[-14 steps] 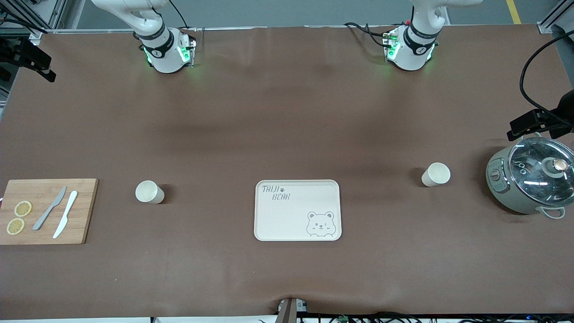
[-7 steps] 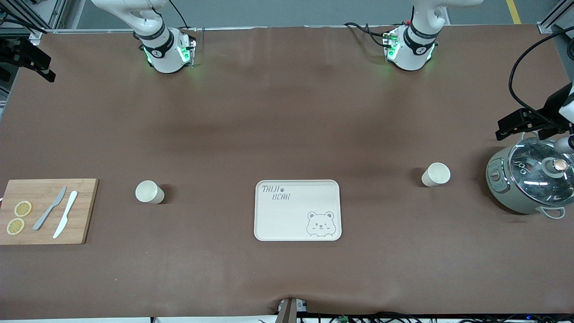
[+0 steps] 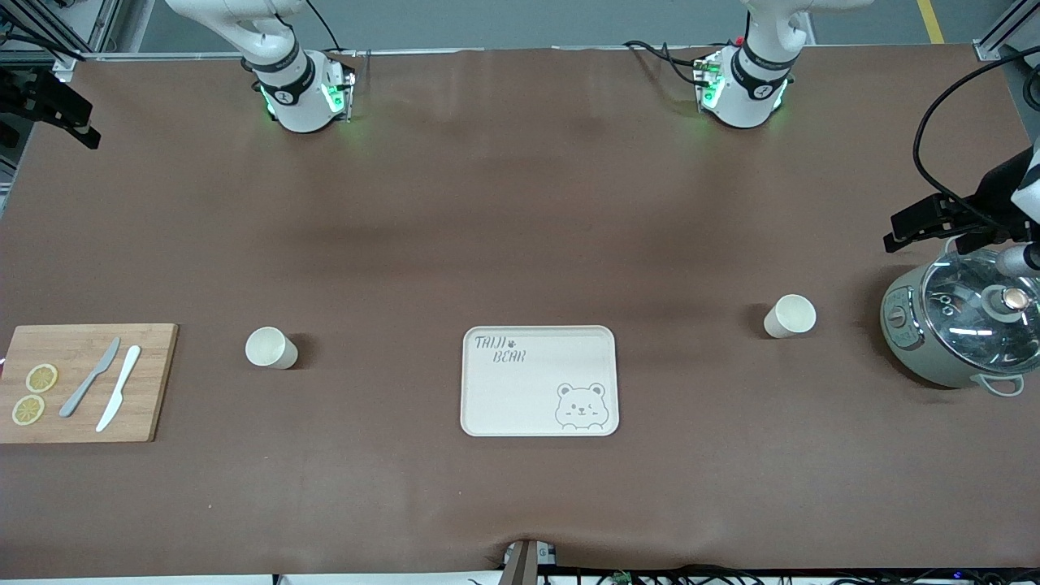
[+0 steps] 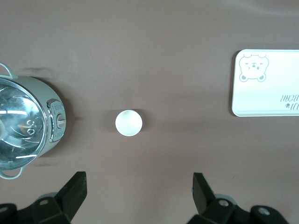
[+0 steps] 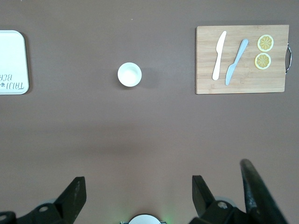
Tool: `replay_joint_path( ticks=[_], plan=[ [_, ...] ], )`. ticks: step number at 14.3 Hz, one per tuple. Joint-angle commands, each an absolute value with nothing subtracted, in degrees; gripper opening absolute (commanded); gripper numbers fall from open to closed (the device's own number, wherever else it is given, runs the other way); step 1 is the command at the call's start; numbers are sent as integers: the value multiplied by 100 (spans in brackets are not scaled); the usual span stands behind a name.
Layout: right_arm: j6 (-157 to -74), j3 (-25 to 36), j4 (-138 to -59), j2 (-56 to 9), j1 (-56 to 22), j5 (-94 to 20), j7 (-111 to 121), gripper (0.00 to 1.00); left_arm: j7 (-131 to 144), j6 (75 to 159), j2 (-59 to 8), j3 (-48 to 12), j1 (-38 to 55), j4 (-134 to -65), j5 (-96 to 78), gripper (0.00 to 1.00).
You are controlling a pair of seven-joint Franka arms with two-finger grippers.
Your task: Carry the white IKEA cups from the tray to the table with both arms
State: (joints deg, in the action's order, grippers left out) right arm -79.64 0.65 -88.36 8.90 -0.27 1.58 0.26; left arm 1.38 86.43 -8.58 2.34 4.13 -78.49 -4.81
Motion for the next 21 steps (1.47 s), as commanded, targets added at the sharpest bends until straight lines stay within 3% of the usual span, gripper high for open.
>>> replay_joint_path(
  ticks=[1, 21],
  plan=[
    [-7945, 0, -8745, 844, 79, 185, -44, 100, 98, 8657, -765, 132, 334, -7893, -344, 100],
    [-7945, 0, -8745, 835, 70, 176, -44, 100, -422, 8684, -756, -220, 299, -7901, 554, 100]
  ],
)
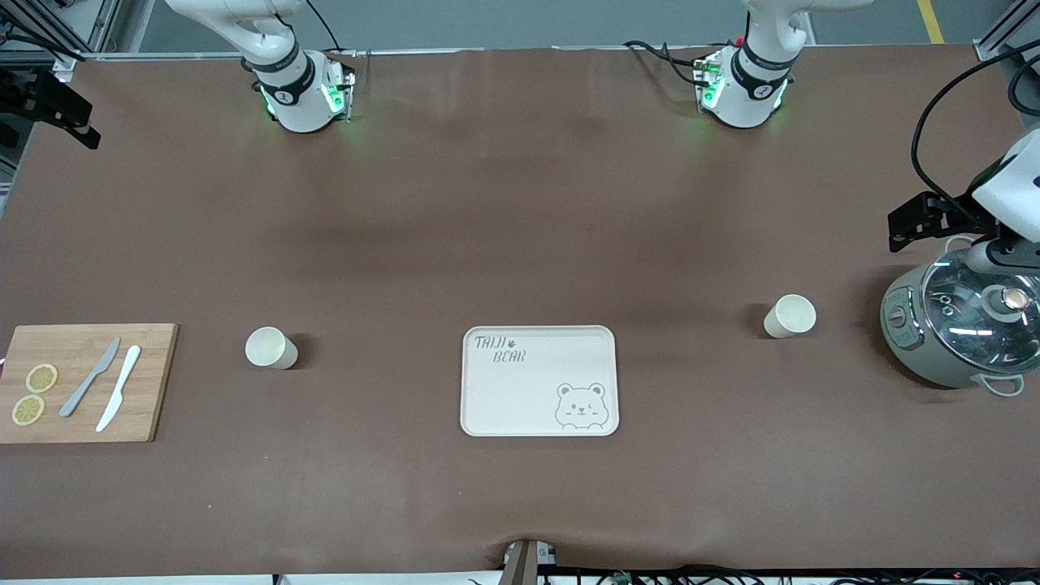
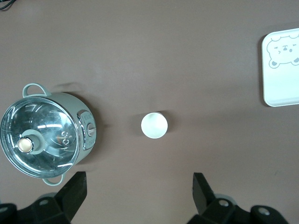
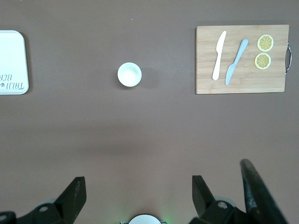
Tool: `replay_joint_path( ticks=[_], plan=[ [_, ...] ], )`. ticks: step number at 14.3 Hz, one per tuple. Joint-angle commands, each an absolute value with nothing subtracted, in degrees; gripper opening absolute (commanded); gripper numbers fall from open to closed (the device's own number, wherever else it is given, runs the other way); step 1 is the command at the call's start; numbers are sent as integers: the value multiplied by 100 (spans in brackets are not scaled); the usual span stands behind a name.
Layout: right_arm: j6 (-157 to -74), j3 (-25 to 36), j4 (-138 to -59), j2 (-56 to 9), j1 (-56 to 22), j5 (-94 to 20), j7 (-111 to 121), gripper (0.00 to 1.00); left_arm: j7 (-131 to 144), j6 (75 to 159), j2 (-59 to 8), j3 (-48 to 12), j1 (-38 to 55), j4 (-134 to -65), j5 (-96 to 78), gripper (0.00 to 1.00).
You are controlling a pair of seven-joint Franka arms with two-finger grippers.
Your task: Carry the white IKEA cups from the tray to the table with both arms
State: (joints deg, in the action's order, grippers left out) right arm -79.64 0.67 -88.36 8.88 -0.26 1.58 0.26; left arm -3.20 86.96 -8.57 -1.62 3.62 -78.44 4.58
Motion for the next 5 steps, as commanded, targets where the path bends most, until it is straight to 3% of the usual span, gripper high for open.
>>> replay_joint_path(
  ticks=[1, 5],
  plan=[
    [-7945, 0, -8745, 835, 70, 184, -44, 100, -431, 8675, -756, -220, 290, -7910, 554, 100],
    [-7945, 0, -8745, 835, 70, 202, -44, 100, -431, 8675, -765, -220, 281, -7919, 554, 100]
  ],
)
